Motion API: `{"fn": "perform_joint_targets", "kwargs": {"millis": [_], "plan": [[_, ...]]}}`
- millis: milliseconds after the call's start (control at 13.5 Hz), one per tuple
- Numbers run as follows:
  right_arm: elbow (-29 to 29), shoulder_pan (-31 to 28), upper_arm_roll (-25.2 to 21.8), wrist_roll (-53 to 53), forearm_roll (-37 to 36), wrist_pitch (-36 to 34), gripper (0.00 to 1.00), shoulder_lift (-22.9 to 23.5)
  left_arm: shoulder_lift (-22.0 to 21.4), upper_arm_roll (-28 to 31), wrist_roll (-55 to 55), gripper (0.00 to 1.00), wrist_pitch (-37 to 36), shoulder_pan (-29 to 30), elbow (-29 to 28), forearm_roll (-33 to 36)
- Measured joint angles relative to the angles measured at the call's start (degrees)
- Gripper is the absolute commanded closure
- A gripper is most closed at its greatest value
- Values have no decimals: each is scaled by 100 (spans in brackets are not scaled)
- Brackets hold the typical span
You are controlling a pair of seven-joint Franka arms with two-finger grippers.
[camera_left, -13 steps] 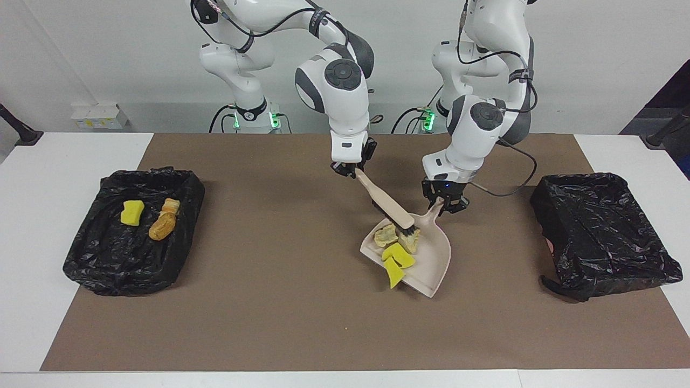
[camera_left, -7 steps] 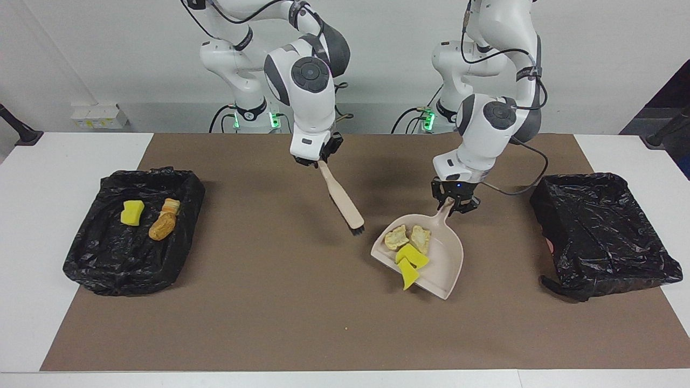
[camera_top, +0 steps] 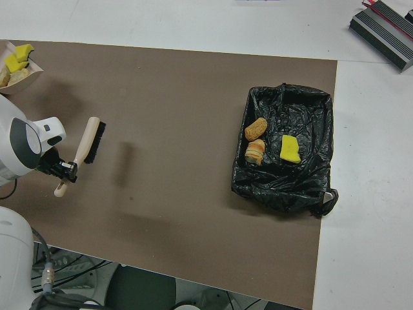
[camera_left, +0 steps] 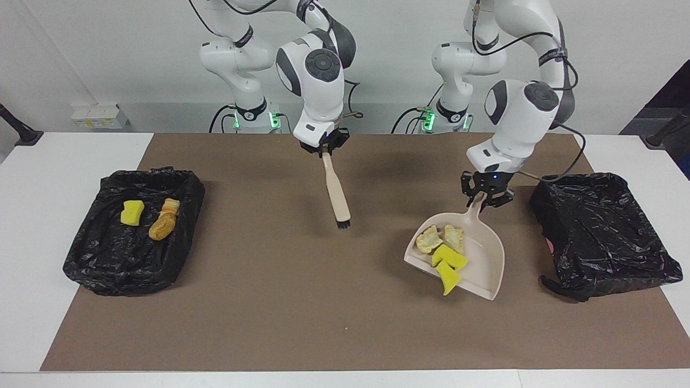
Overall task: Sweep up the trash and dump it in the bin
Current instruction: 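Carry the dustpan to the bin with the left gripper while the right withdraws, then tip the dustpan over the bin with the left gripper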
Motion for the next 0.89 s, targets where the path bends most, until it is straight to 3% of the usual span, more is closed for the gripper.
{"fn": "perform_joint_targets", "kwargs": {"millis": [223, 445, 668, 891], "plan": [[-264, 514, 9, 798, 2, 391, 100, 95, 5, 21, 1082, 100, -783, 802, 395, -1], [-316, 843, 6, 1090, -37, 706, 100, 351, 30, 55, 2478, 100, -886, 1737, 627, 32], [-363, 1044, 5, 1090, -250, 923, 100, 627, 100, 172, 3745, 100, -397, 2094, 654, 908], [-565, 1137, 2, 1090, -323, 1209, 100, 702, 244, 216, 4121, 100, -39, 2156, 655, 1839]]}}
